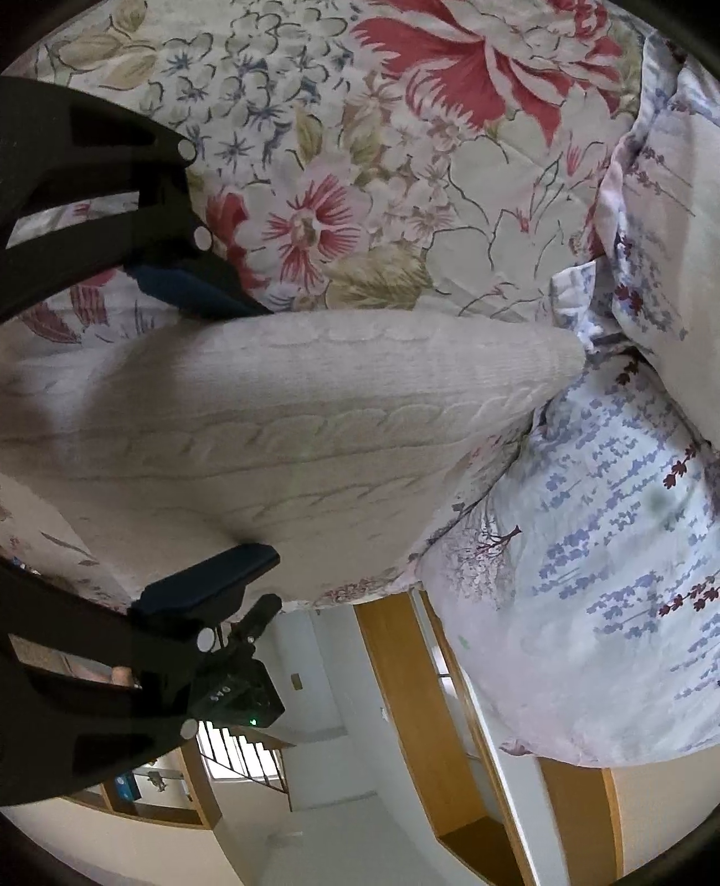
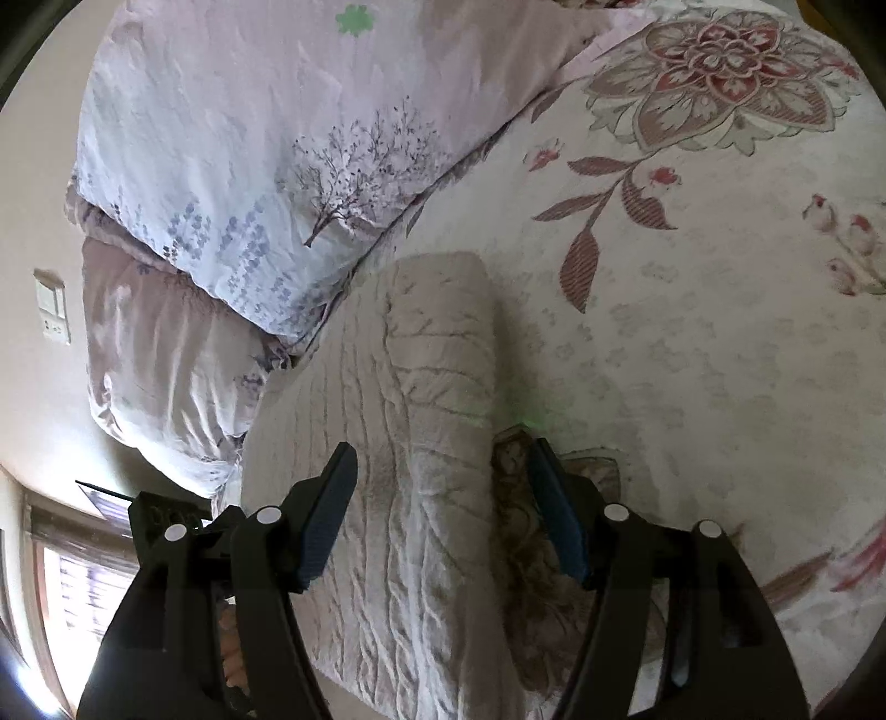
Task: Fold small clothes
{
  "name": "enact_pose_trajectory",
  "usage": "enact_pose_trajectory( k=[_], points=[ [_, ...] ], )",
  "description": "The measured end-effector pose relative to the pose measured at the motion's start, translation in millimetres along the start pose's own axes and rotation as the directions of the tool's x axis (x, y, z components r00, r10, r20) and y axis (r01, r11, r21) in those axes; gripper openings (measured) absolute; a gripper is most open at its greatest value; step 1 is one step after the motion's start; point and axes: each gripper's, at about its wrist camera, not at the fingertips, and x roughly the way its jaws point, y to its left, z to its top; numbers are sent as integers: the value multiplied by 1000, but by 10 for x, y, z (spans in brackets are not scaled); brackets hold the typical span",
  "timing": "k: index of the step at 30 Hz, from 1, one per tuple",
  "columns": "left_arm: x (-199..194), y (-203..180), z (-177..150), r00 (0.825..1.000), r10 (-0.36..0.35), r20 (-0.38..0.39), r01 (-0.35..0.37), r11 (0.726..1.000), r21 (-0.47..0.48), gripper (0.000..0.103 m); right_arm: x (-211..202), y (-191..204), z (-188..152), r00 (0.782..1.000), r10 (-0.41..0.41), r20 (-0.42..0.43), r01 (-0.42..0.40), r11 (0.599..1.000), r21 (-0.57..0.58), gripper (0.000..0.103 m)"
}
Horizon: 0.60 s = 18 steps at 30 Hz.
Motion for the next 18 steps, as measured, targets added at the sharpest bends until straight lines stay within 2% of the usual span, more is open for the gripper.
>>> enact_pose_trajectory(
  k=[4, 5, 7, 9, 11, 13, 16, 18],
  points=[
    [24, -3, 15, 1000, 3, 7, -3, 1000, 0, 74, 26, 6, -3, 1000, 30, -8, -31, 999, -12, 64],
    [9, 0, 10, 1000, 4, 10, -4, 1000, 1, 74, 45, 14, -7, 999, 37, -15, -37, 999, -18, 57],
    [39, -12, 29, 1000, 5, 13, -5, 1000, 4, 73, 104, 33, -20, 998, 48, -34, -48, 998, -26, 55],
    [49, -6, 34, 1000, 7, 16, -7, 1000, 3, 71, 139, 52, -30, 998, 49, -41, -50, 998, -39, 45],
    [76, -2, 42, 1000, 3, 13, -3, 1000, -1, 63, 164, 45, -38, 996, 74, -50, -76, 997, -34, 36],
    [74, 21, 33, 1000, -9, 16, 9, 1000, -12, 54, 148, 70, -49, 995, 86, -49, -89, 995, -54, 31],
    [35, 33, 25, 999, -28, 35, 29, 999, -21, 43, 96, 149, -80, 996, 81, -31, -83, 993, -89, 28],
    [-11, 12, 14, 998, -38, 41, 39, 999, -14, 40, 40, 226, -113, 996, 90, -13, -91, 990, -107, 27]
  ],
)
